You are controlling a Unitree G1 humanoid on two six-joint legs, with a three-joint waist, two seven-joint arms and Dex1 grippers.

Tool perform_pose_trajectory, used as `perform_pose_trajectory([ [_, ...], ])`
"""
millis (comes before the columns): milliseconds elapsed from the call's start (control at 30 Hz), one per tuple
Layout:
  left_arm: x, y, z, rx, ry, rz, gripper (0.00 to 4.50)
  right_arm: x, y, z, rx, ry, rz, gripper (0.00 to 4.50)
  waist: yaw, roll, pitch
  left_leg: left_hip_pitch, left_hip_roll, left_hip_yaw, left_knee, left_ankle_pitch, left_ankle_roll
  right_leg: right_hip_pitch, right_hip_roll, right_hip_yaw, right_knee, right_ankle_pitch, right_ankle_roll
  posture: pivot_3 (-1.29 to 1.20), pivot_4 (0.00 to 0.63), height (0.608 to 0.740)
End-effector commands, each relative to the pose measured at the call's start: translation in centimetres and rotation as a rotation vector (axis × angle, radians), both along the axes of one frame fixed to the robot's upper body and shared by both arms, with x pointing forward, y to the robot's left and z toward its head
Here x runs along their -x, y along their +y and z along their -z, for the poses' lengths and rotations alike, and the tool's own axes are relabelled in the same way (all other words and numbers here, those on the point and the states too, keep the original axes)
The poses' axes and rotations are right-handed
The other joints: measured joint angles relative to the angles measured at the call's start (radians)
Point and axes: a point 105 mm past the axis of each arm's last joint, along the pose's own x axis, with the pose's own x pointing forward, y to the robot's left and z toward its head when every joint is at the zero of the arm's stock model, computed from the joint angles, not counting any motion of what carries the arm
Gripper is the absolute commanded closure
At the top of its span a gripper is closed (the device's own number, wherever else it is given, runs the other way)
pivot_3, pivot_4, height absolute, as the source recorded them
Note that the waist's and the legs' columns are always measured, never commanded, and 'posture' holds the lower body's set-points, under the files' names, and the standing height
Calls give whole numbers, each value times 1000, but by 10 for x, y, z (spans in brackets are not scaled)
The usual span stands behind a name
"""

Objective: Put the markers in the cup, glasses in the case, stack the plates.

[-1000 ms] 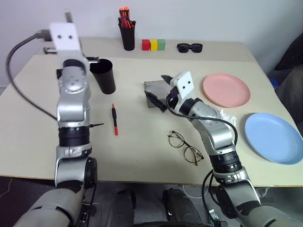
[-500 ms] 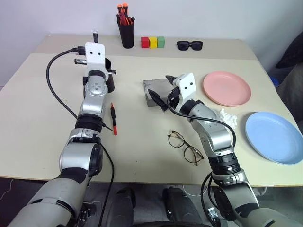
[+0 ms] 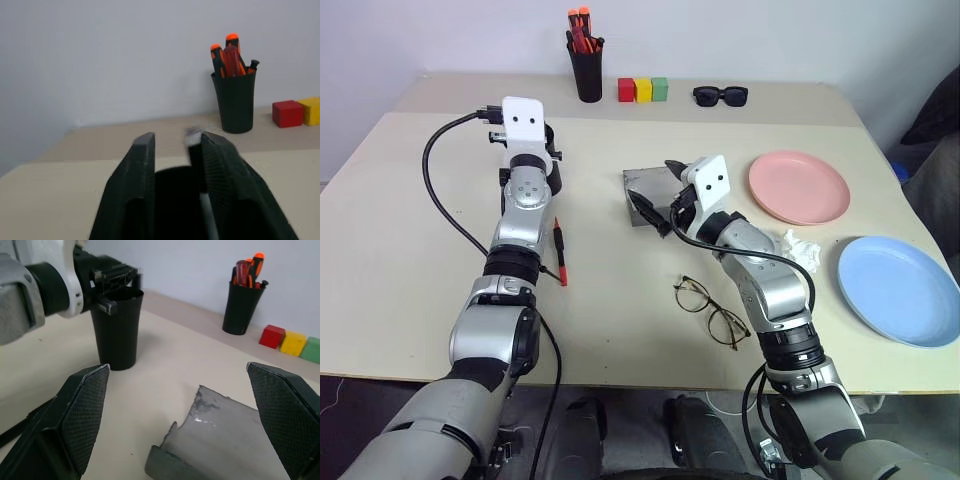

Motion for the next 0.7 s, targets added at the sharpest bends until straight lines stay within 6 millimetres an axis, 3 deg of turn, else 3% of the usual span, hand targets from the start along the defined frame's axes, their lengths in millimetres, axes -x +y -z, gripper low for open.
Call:
perform_pose_trajectory([
  [33, 4, -3, -22, 2, -80, -2, 2968, 6, 7, -16, -27, -61, -33, 0, 0, 0, 0, 0, 0, 0, 0, 0, 0, 0, 0, 0, 0, 0, 0, 0, 150, 732],
  [300, 33, 1, -77, 93, -249, 83, 2968, 10, -2, -12, 39, -67, -64, 0, -1, 0, 0, 0, 0, 0, 0, 0, 0, 0, 0, 0, 0, 0, 0, 0, 150, 732],
  [400, 55, 1, -79, 66, -173, 129, 2968, 12, -14, -6, 92, -56, -89, 0, -6, 0, 0, 0, 0, 0, 0, 0, 0, 0, 0, 0, 1, 0, 0, 0, 150, 732],
  [567, 85, 6, -26, 157, 181, 104, 2968, 7, -29, -2, 137, -52, -75, 0, -6, 0, 0, 1, 1, -1, 1, 1, -1, 0, 1, 0, 4, 0, 0, 0, 150, 732],
  [633, 97, 3, 17, 255, 435, 79, 2968, 5, -31, -1, 147, -51, -71, 0, -5, 0, 0, 1, 1, -1, 3, 1, -1, 1, 1, 0, 5, 0, 0, 0, 150, 732],
  [700, 108, -5, 41, 333, 576, 81, 2968, 5, -30, 1, 152, -50, -80, 0, -4, 0, 0, 1, 1, -3, 7, 0, 0, 3, 1, -1, 6, 0, 0, 0, 150, 732],
])
